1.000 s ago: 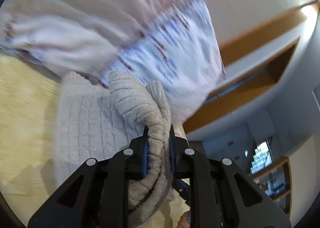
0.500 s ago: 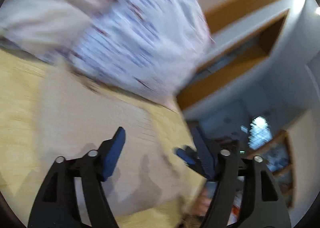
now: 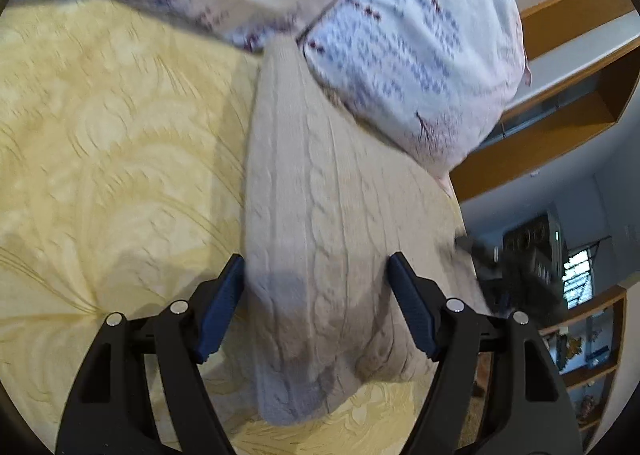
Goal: Fold small clothes
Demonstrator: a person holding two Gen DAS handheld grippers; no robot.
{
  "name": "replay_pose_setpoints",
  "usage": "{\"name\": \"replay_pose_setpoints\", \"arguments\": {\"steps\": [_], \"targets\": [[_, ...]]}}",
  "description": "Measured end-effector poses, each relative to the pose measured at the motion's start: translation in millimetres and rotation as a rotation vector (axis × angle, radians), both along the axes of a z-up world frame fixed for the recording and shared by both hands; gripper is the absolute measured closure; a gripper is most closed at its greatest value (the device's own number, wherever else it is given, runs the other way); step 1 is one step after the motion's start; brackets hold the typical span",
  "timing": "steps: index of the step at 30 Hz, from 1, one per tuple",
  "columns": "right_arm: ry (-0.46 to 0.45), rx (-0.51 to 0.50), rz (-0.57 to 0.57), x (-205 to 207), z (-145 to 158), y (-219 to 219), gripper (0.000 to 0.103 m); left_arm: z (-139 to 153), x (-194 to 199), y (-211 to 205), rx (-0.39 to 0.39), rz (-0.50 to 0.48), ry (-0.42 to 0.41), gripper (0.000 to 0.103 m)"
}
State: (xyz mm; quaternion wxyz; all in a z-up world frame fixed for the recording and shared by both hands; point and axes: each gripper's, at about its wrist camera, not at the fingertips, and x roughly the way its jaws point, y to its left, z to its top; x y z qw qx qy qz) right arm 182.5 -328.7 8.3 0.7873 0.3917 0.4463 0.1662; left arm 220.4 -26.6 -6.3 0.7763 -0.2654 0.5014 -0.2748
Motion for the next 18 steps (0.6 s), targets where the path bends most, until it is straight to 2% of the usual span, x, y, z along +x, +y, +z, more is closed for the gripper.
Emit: {"name": "replay_pose_setpoints", "arguments": {"steps": [4,5,6,8,10,11,12,14,17,18], "targets": [[-0.003,0.019,-0.067,25,-8,-10,0.055,1,-1,-3,0.006,-0.012,-0.019,0.031],[0.003,0.013,-0.088,32,-12,-10,0.064,0,-1,-2,0.001,-0.014,-0.018,0.03],[0.001,-0.004,-0.098,35,-12,-10,0.078,0,-1,-1,-0.005,-0.017,-0.015,0.03],[-0.063,-0.098,-0.106,35,-2,-3,0.086,-1,0,1,-0.025,-0.015,-0.002,0.029],[-0.188,-0.262,-0.097,27,21,14,0.087,-2,1,4,-0.047,-0.011,0.012,0.029],[-0.312,-0.408,-0.068,15,41,34,0.087,-2,0,6,-0.056,-0.009,0.016,0.029],[-0.38,-0.498,-0.047,8,51,46,0.087,-3,0,7,-0.063,-0.007,0.02,0.029],[-0.547,-0.772,0.018,-14,71,87,0.087,-2,0,8,-0.063,-0.008,0.02,0.029],[-0.716,-1.07,0.082,-39,79,130,0.088,-1,-2,8,-0.057,-0.011,0.016,0.029],[-0.742,-1.133,0.083,-43,79,136,0.088,-1,-2,8,-0.057,-0.011,0.017,0.029]]}}
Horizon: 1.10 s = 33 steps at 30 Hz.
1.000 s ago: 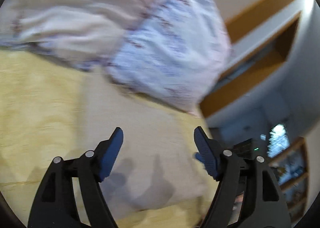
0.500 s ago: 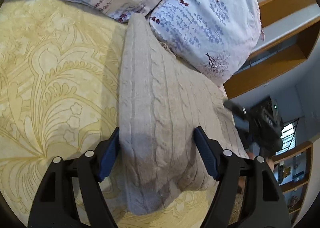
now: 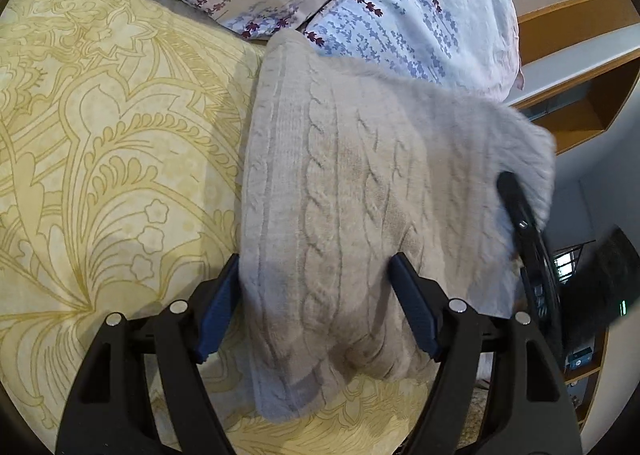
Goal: Fold small clothes
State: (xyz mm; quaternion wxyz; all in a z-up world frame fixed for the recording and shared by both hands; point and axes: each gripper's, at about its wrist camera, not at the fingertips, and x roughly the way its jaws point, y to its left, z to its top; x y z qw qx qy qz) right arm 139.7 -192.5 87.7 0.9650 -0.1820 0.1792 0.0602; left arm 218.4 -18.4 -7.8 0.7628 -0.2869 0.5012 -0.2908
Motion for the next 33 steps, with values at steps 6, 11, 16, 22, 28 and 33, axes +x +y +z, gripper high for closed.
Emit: {"name": "replay_pose_setpoints", "arguments": {"steps": [6,11,16,22,28,33], "targets": [[-0.032,-0.04,-0.1,5,8,-21,0.089,5,-7,-3,-0.016,-0.036,-0.017,0.028],[0.018,0.013,-0.179,10,0,-60,0.089,7,-15,-20,-0.01,-0.099,-0.032,0.028],[0.077,0.11,-0.228,18,-15,-92,0.089,3,-20,-34,0.003,-0.144,-0.03,0.028],[0.307,0.283,-0.348,53,-59,-143,0.085,1,-25,-41,0.006,-0.168,-0.031,0.028],[0.249,0.535,-0.466,10,-38,-190,0.037,1,-34,-31,-0.031,-0.154,-0.027,0.028],[0.3,0.843,-0.328,-52,-36,-209,0.037,6,-41,-25,-0.046,-0.116,-0.054,0.031]]}}
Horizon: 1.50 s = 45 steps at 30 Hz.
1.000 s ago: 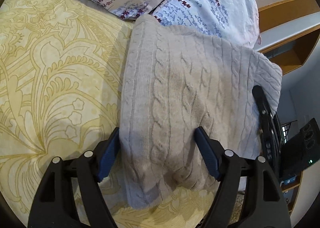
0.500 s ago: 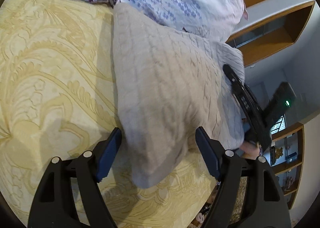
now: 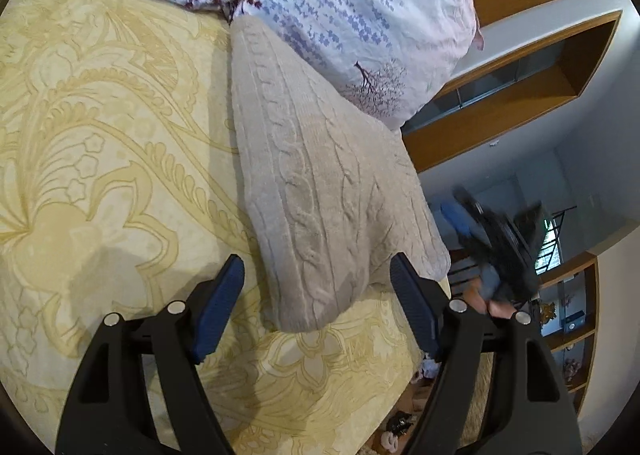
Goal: Fold small clothes
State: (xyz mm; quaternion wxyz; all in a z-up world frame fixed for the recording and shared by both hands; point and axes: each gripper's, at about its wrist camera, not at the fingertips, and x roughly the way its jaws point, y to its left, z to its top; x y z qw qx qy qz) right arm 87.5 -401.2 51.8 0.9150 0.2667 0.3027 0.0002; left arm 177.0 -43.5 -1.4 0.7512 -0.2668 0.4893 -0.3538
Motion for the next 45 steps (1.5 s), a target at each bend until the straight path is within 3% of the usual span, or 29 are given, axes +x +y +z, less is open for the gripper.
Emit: {"name": "replay_pose_setpoints", "arguments": {"steps": [6,11,13,15,18,22,27,31,37,39,40,42,43,45], "targets": [[0.018,0.033,0.063,-37,-15,20,0.039,4,-8,-4,0.037,0.006,-0.026,0.044],[0.028,0.002,0.108,-35,-25,37,0.048,-3,-11,-6,0.037,0.009,0.003,0.059],[0.036,-0.001,0.117,-34,-30,41,0.057,-4,-12,-6,0.054,0.012,-0.006,0.065],[0.06,0.001,0.134,-28,-35,45,0.088,-4,-13,-5,0.057,0.014,-0.01,0.079],[-0.002,-0.027,0.113,-35,-25,47,0.092,-3,-15,-1,0.043,0.008,-0.024,0.086],[-0.082,-0.061,0.076,-52,-5,44,0.093,0,-19,4,0.031,0.004,-0.044,0.088],[0.038,-0.128,0.057,-48,-28,46,0.093,-9,-26,8,0.033,-0.002,-0.04,0.09],[0.118,-0.111,0.038,-41,-50,43,0.093,-14,-29,6,0.048,-0.001,-0.035,0.09],[0.132,-0.102,0.031,-37,-55,43,0.092,-22,-29,4,0.059,0.007,-0.027,0.089],[0.136,-0.076,0.036,-38,-55,40,0.091,-21,-28,4,0.064,0.003,-0.022,0.085],[0.136,-0.061,0.039,-38,-54,38,0.086,-20,-28,4,0.068,-0.003,-0.017,0.084],[0.135,-0.028,0.028,-40,-46,32,0.063,-13,-28,10,0.061,-0.009,-0.003,0.079],[0.112,-0.02,0.014,-43,-40,28,0.059,-9,-28,13,0.051,-0.009,-0.007,0.073],[0.073,0.006,0.002,-42,-30,21,0.057,7,-27,21,0.048,0.014,-0.047,0.038]]}}
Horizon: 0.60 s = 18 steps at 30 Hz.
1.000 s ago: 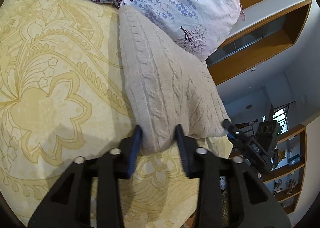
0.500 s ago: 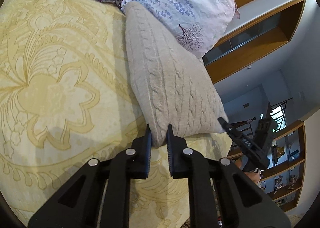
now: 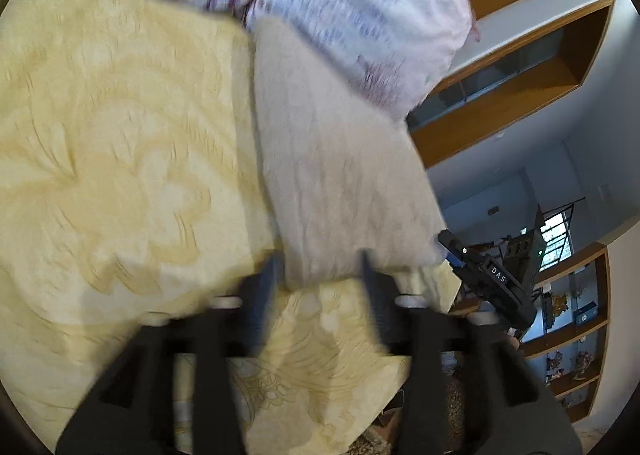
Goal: Fold small clothes
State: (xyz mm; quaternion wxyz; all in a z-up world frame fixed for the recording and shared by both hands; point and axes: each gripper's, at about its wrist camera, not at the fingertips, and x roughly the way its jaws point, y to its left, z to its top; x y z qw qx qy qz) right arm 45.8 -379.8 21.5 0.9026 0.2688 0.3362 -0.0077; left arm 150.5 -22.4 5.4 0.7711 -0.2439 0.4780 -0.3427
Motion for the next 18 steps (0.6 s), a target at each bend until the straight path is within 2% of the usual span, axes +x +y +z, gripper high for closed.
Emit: {"name": "replay_pose_setpoints", "arguments": {"steps": [3,10,12,15,18], "targets": [[-0.009,0.062,-0.002,15,5,-8,0.057,18,11,1,0.055,0.036,-0.062,0.033],[0.05,0.183,0.005,66,-5,-18,0.059,19,42,-21,0.136,0.04,-0.041,0.028],[0.051,0.164,0.017,75,-6,-16,0.091,16,50,-29,0.144,0.036,-0.027,0.028],[-0.013,0.068,0.006,71,8,-12,0.093,12,57,-36,0.142,0.038,-0.016,0.027],[-0.004,0.021,-0.016,72,7,-15,0.093,11,62,-41,0.165,0.041,-0.032,0.025]]}}
